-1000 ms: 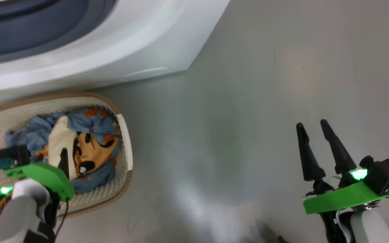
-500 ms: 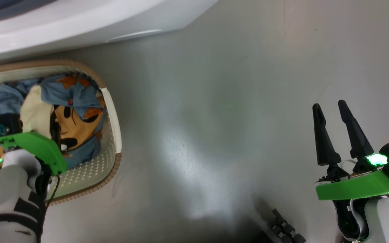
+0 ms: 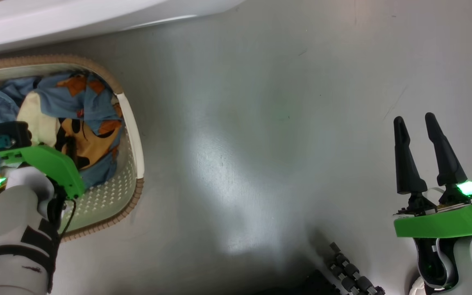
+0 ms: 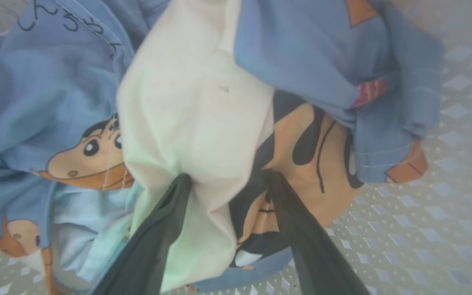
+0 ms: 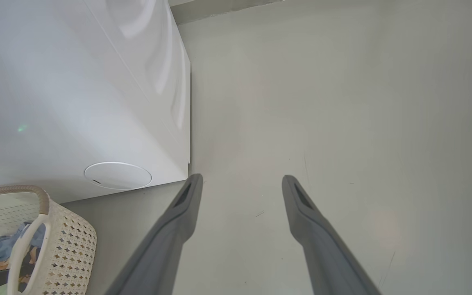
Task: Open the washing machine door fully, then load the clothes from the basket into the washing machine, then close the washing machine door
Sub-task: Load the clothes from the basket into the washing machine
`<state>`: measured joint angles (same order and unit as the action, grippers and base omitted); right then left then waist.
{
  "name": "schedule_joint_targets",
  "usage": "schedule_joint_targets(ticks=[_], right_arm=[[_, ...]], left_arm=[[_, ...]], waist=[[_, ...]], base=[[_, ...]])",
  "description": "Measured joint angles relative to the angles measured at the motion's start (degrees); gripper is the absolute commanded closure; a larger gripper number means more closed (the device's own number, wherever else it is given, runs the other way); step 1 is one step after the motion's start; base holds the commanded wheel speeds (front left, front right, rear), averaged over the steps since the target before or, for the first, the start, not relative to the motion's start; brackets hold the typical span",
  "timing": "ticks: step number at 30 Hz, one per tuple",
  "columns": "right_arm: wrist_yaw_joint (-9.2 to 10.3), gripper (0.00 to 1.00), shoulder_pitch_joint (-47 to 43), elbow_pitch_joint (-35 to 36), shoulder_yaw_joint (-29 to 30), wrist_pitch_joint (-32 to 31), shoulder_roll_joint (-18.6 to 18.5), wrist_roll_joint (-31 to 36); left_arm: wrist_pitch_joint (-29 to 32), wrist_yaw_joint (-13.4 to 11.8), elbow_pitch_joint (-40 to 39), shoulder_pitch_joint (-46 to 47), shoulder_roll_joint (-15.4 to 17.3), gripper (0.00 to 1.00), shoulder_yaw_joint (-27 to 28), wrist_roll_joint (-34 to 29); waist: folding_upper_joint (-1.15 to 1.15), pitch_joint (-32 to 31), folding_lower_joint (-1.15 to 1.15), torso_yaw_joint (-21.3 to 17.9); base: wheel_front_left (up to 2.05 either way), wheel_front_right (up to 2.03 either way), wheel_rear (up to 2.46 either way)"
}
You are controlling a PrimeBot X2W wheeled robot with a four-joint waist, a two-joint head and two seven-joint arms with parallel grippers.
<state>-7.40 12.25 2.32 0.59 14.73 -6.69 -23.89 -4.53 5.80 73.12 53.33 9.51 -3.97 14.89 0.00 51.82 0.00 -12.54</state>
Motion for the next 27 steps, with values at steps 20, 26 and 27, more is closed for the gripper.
schedule_joint_targets(ticks=[20, 26, 27], right_arm=[[0.0, 0.0, 0.0, -0.6, 1.1, 0.0, -1.3, -0.5], [0.0, 0.0, 0.0, -2.1, 0.9, 0.0, -1.6, -0.5], [0.0, 0.0, -0.1, -2.3, 0.8, 0.0, -1.6, -0.5]], left_arm=[[-6.6, -0.3, 0.9, -1.3, -5.3, 1.0, -2.8, 0.6], [-9.6, 0.5, -1.7, -6.4, -7.2, 1.0, -2.4, 2.6], [-9.7, 0.6, -3.0, -7.7, -7.3, 1.0, -2.1, 3.2]], waist=[[0.0, -4.0, 0.0, 2.3], [0.0, -8.8, 0.0, 4.1], [0.0, -9.8, 0.0, 4.3]], base=[[0.0, 0.0, 0.0], [0.0, 0.0, 0.0], [0.0, 0.0, 0.0]])
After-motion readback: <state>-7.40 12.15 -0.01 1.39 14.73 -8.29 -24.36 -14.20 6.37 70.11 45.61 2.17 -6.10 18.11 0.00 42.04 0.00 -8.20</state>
